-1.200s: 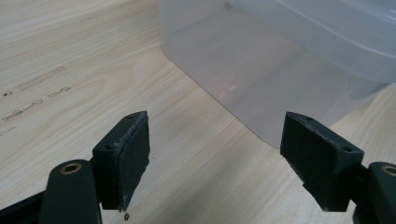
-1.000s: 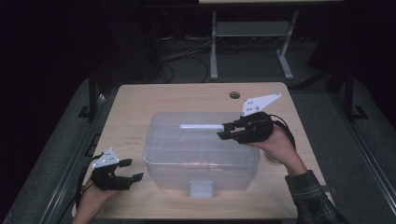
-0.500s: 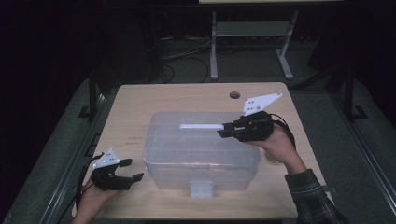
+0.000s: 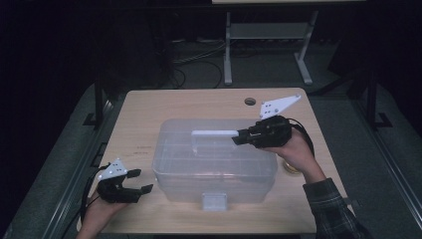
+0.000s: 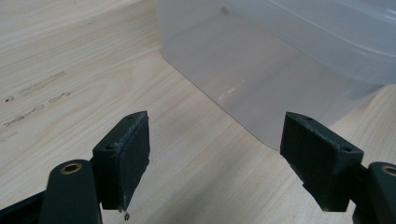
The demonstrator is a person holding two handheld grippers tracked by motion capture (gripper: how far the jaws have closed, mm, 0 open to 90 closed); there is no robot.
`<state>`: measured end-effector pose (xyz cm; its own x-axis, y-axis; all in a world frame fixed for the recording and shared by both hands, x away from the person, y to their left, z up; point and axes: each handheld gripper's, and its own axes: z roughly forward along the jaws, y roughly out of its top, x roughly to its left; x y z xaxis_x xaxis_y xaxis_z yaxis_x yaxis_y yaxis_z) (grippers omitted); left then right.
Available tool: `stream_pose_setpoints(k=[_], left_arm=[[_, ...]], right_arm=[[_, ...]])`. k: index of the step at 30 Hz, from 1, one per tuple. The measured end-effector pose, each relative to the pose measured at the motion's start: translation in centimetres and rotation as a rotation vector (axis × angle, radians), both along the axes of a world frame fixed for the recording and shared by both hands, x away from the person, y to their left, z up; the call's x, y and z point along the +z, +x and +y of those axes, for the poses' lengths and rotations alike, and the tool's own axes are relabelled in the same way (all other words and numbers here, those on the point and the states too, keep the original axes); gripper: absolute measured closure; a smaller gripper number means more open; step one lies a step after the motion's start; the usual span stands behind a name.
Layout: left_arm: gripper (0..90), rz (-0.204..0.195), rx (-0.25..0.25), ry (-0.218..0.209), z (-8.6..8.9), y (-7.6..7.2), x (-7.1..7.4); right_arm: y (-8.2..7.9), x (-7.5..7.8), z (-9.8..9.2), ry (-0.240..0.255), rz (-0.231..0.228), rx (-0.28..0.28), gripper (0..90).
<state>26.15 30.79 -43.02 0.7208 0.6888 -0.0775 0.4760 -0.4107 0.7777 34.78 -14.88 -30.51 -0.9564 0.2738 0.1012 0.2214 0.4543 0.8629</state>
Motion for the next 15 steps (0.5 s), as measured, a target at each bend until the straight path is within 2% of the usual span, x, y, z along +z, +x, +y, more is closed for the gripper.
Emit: stream_pose_setpoints(k=[15], left_arm=[[26.7,-0.019,-0.011,-0.018,0.15,-0.27,0.61]], right_arm=[[0.96,0.67,-0.11,0.009,0.033,0.000,77.7]])
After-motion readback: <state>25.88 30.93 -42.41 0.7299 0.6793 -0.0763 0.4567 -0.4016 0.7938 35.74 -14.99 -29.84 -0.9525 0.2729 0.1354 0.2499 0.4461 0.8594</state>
